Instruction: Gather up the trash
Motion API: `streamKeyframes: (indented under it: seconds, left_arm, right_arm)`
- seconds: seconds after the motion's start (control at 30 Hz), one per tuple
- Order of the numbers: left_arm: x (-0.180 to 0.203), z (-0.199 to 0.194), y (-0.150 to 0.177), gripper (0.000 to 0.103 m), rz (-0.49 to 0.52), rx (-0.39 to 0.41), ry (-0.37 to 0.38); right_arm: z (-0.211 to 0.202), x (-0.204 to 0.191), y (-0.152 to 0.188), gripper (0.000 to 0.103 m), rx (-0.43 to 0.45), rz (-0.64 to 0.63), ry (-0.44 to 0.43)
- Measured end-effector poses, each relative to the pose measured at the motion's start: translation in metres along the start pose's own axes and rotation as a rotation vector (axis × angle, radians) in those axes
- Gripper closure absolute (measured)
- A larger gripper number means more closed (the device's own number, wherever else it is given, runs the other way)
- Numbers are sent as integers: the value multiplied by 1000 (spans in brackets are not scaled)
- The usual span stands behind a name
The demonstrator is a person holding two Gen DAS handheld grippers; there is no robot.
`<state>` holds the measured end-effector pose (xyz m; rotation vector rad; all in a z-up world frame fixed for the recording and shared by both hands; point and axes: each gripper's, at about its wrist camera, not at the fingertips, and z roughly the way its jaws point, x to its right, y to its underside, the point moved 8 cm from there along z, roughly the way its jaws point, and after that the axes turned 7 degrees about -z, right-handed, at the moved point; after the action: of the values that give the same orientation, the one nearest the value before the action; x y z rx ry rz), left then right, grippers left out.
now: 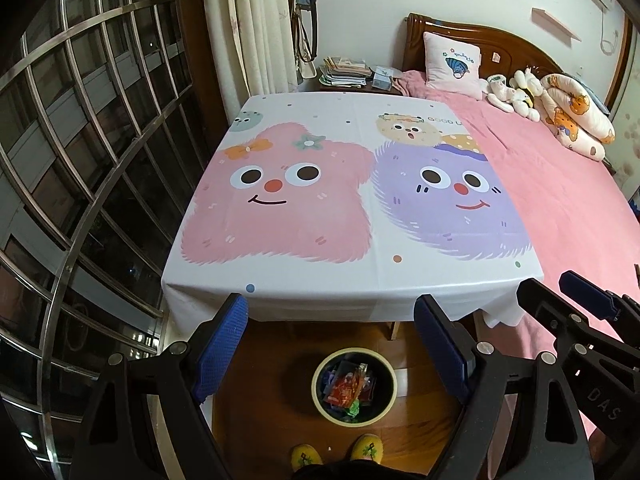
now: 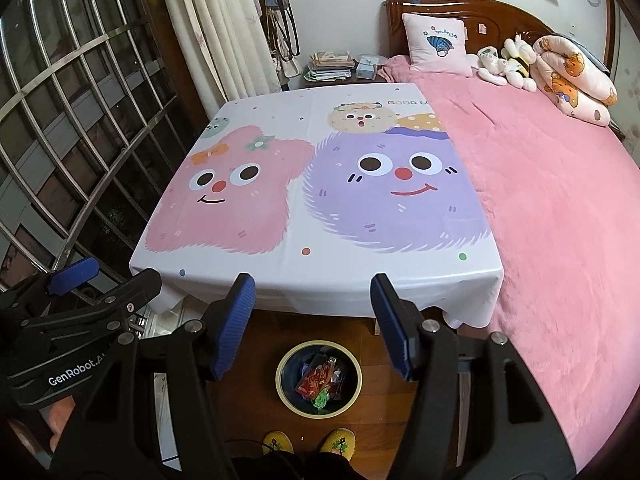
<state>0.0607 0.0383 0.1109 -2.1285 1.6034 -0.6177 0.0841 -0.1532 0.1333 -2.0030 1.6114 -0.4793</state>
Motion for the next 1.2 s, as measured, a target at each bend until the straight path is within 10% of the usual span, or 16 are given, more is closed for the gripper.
streamKeyframes:
  seconds: [1.2]
  left_arm:
    - [10, 32, -6, 17, 13, -34, 18]
  right_arm:
    - [27, 10, -2, 46, -15, 2, -1]
